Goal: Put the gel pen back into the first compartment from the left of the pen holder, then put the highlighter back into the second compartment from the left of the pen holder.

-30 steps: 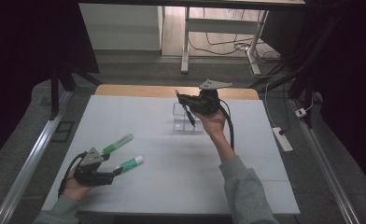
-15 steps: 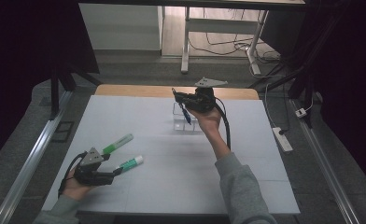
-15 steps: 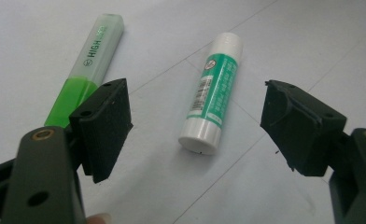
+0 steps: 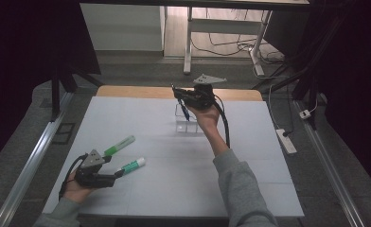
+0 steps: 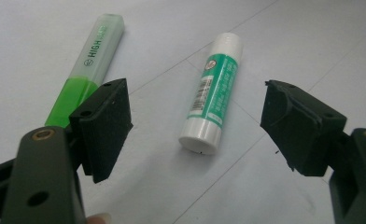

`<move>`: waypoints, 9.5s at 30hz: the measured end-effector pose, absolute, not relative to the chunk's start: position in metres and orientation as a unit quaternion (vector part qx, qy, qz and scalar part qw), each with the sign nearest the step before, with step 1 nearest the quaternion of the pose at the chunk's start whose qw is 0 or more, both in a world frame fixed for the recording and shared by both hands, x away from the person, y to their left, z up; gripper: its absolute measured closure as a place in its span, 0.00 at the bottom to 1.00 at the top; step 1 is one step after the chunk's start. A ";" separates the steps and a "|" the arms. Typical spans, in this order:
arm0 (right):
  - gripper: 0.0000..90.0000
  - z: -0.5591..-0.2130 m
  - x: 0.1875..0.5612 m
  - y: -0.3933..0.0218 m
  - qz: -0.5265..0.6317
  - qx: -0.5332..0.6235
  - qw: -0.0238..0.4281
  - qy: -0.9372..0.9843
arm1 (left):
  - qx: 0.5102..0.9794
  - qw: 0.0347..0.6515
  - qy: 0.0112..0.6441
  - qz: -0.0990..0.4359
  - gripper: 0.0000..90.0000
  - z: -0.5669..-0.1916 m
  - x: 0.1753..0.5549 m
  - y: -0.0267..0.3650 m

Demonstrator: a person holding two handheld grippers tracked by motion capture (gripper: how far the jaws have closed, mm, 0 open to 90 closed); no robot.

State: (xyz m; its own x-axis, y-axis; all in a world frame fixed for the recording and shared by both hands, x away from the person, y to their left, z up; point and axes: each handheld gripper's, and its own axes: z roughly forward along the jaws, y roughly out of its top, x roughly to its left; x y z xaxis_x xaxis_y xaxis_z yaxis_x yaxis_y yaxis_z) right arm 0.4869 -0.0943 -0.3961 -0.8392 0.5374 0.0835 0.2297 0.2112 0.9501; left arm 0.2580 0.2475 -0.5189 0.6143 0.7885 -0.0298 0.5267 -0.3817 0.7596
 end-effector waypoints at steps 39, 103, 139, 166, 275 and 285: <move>0.79 -0.411 0.523 -0.092 0.603 0.293 0.136 0.729 | 0.815 0.379 0.405 0.169 0.27 -0.521 0.259 0.248; 0.50 -0.437 0.421 -0.208 0.530 0.282 0.134 0.788 | 0.815 0.375 0.407 0.173 0.27 -0.522 0.261 0.246; 0.42 -0.490 0.341 -0.288 0.451 0.303 0.162 0.824 | 0.809 0.389 0.407 0.171 0.28 -0.522 0.263 0.246; 0.42 -0.490 0.339 -0.285 0.441 0.295 0.156 0.833 | 0.811 0.387 0.406 0.163 0.28 -0.510 0.269 0.246; 0.40 -0.493 0.343 -0.284 0.421 0.297 0.153 0.843 | 0.904 0.183 0.377 0.081 0.74 -0.515 0.379 0.265; 0.40 -0.492 0.343 -0.284 0.423 0.295 0.155 0.842 | 0.896 0.229 0.369 0.095 0.74 -0.503 0.372 0.267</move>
